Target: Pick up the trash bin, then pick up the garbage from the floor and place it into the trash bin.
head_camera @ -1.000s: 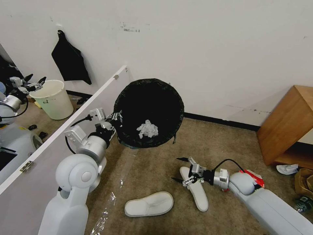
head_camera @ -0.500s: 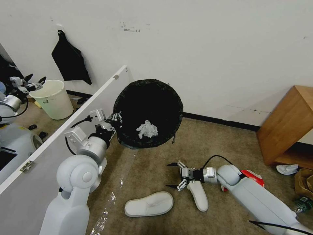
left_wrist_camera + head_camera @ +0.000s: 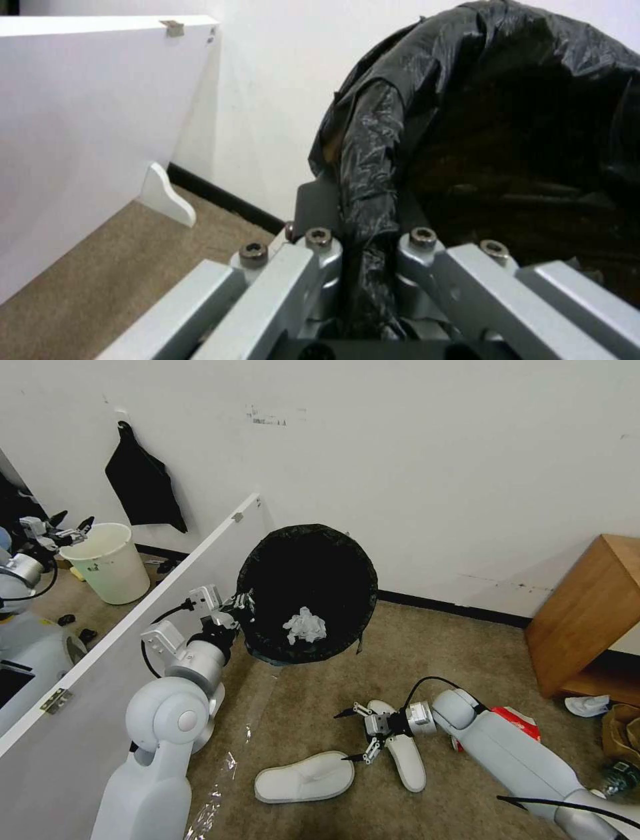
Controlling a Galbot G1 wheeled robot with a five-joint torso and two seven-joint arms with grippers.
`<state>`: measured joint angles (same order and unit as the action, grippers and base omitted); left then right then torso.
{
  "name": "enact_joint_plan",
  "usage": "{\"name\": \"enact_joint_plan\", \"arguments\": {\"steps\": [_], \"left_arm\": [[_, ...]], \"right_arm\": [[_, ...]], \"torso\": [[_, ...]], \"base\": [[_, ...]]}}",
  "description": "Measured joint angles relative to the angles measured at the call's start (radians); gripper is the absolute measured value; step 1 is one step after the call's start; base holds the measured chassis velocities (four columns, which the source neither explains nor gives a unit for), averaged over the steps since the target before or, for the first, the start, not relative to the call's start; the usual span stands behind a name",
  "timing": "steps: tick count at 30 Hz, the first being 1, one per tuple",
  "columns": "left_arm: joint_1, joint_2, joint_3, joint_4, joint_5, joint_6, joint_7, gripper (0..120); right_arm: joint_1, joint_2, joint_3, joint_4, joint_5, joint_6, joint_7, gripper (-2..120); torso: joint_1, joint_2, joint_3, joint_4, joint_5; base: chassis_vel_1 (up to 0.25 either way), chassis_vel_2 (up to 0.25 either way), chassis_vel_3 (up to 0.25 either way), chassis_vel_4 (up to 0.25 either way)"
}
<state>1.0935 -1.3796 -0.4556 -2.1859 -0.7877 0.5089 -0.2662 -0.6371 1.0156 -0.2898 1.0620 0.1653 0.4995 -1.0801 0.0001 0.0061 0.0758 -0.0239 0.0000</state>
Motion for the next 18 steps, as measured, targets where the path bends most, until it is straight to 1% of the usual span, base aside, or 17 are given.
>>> {"name": "enact_joint_plan", "arguments": {"steps": [8,18], "left_arm": [[0.001,-0.002,-0.004,0.002,0.0,-0.002,0.003,4],[0.002,-0.016,-0.004,0.003,0.004,-0.004,0.006,4]], "right_arm": [[0.006,0.026,-0.032,-0.033,-0.004,0.009,-0.015,100],[0.014,0.067,-0.08,-0.071,-0.015,0.014,-0.025,100]], "torso": [[0.0,0.0,0.0,0.0,-0.0001],[0.0,0.0,0.0,0.0,-0.0003]], "base": [[0.0,0.0,0.0,0.0],[0.0,0.0,0.0,0.0]]}}
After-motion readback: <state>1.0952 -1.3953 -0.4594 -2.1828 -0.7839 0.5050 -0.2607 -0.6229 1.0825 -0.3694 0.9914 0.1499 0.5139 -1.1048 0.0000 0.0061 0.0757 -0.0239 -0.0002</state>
